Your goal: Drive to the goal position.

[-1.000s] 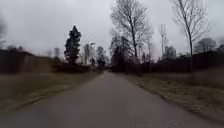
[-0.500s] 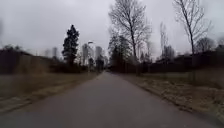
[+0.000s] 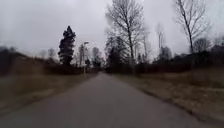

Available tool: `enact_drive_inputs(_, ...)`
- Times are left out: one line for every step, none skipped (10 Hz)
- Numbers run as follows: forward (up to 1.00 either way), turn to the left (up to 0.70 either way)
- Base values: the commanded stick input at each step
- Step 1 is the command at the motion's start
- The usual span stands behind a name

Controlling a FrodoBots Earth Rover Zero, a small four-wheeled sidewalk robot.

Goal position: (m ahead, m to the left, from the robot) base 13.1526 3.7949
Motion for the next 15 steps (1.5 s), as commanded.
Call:
enact_drive_inputs(1.00,0.40)
enact_drive_inputs(1.00,0.19)
enact_drive_inputs(1.00,0.02)
enact_drive_inputs(1.00,0.00)
enact_drive_inputs(1.00,0.00)
enact_drive_inputs(1.00,0.00)
enact_drive_inputs(1.00,0.00)
enact_drive_inputs(1.00,0.00)
enact_drive_inputs(1.00,0.00)
enact_drive_inputs(1.00,0.05)
enact_drive_inputs(1.00,0.14)
enact_drive_inputs(1.00,0.35)
enact_drive_inputs(1.00,0.38)
enact_drive_inputs(1.00,0.05)
enact_drive_inputs(1.00,0.00)
